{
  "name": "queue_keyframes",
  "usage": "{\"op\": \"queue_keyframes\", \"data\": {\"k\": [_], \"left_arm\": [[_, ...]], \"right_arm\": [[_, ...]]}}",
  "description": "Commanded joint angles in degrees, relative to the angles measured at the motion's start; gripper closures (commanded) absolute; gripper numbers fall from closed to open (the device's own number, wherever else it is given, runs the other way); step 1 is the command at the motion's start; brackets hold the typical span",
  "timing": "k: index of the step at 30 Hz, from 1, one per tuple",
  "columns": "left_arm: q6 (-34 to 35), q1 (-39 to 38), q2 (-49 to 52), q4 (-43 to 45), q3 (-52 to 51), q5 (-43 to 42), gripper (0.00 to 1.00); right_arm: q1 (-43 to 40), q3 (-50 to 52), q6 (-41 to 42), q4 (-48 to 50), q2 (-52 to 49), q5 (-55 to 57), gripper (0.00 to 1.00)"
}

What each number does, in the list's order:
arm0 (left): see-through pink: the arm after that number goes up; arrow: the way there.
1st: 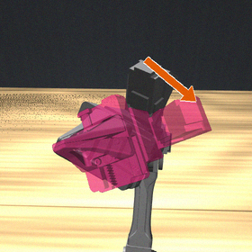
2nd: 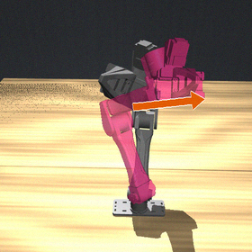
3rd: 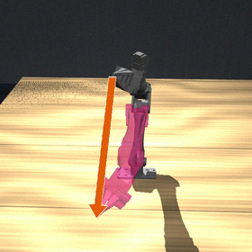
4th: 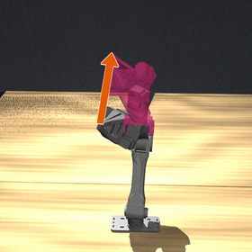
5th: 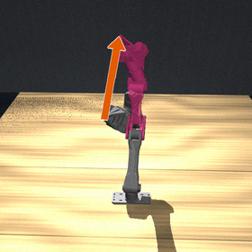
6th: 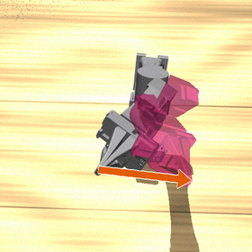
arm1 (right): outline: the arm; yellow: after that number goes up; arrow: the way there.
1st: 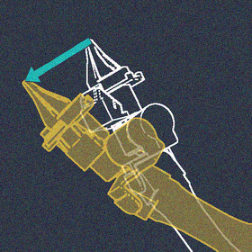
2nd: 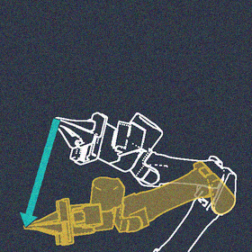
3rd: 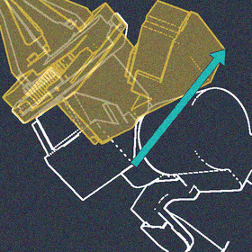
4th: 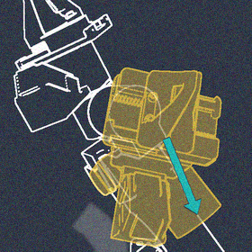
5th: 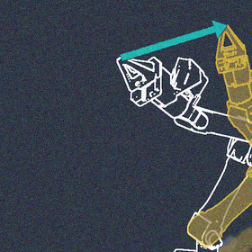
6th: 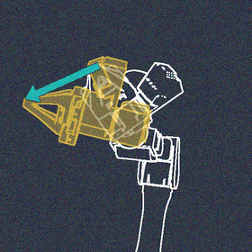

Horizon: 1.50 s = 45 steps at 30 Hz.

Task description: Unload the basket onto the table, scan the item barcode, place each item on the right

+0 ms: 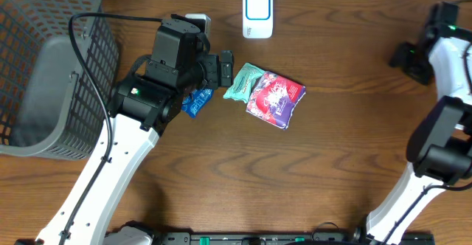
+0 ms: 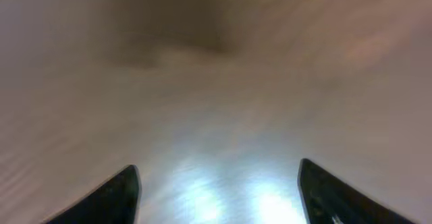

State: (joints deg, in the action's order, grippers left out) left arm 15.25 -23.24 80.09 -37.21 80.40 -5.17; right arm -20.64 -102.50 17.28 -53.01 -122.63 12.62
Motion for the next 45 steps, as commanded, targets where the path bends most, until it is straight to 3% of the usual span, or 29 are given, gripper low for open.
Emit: {"op": "queue_keyframes", "data": {"k": [1, 6, 11, 20, 39, 44, 45], "left_arm": [[0.28, 0.20, 0.17, -0.09, 1.09, 0.74, 0.02], [0.28, 0.20, 0.17, -0.09, 1.09, 0.72, 0.02], [0.28, 0.20, 0.17, -0.11, 1.09, 0.72, 0.02], [0.28, 0.20, 0.17, -0.09, 1.09, 0.72, 0.02], [0.28, 0.20, 0.17, -0.11, 1.09, 0.72, 0.02], [0.28, 0.20, 0.17, -0.11, 1.09, 0.74, 0.02], [0.28, 0.20, 0.17, -0.11, 1.09, 0.72, 0.02]], "right_arm": [[-4.00, 0.15, 1.99, 1.18, -0.48, 22.73, 0.23], [-10.10, 0.37, -1.68, 7.87, -0.50, 27.17, 0.32], [-15.96, 1.11, -8.20, 15.74, -0.92, 16.92, 0.36], [-21.77, 1.11, -22.82, 24.20, -5.73, 17.92, 0.33], [-28.55, 1.11, -24.87, 33.62, -14.43, 17.86, 0.40], [-29.86, 1.11, -24.87, 33.64, -14.53, 11.63, 0.45], [-29.94, 1.11, -24.83, 33.53, -14.53, 10.62, 0.50]]}}
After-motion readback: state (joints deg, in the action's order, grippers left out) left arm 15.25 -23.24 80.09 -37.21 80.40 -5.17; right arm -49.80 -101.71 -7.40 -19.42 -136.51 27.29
